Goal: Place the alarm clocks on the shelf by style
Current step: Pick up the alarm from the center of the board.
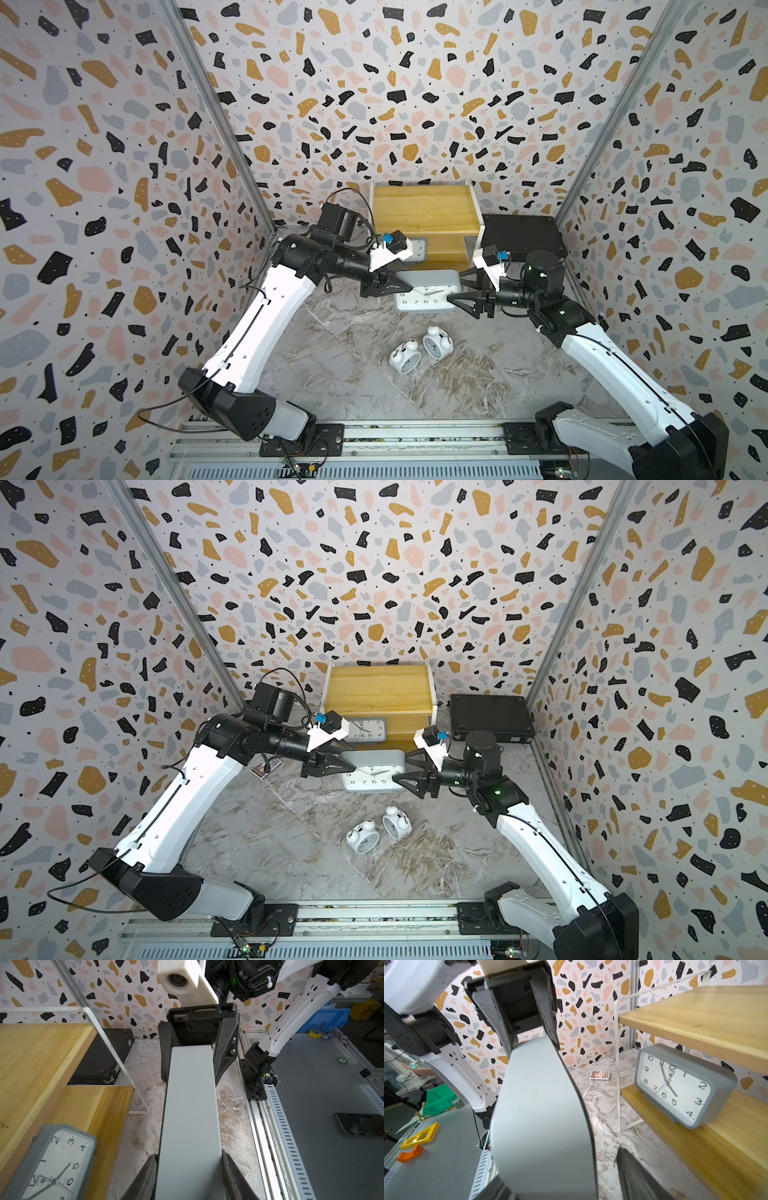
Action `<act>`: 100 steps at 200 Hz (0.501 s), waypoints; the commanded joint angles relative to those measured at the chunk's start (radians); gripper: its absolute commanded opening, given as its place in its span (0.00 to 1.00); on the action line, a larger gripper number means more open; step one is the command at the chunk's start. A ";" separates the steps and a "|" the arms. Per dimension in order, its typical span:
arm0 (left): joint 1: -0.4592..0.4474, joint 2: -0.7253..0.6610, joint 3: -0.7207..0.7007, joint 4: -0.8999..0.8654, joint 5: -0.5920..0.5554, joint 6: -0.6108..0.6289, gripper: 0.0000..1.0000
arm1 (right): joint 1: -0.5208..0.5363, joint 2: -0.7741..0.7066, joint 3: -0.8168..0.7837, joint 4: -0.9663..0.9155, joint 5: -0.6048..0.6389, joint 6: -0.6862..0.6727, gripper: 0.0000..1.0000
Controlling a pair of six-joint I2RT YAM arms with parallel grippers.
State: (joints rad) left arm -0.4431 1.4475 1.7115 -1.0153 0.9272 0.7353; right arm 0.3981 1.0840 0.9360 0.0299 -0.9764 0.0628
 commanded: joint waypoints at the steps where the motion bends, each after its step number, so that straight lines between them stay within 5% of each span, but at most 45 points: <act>1: 0.004 -0.024 -0.010 0.069 0.084 -0.039 0.15 | -0.005 -0.018 0.005 0.061 -0.054 0.038 0.68; 54: 0.005 -0.021 -0.008 0.090 0.092 -0.058 0.16 | -0.005 -0.009 0.007 0.053 -0.080 0.038 0.58; 100: 0.005 -0.017 -0.008 0.105 0.079 -0.078 0.17 | -0.005 -0.015 0.009 0.018 -0.071 0.016 0.32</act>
State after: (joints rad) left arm -0.4400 1.4479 1.7016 -0.9867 0.9722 0.6777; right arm 0.3954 1.0840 0.9360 0.0608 -1.0584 0.0704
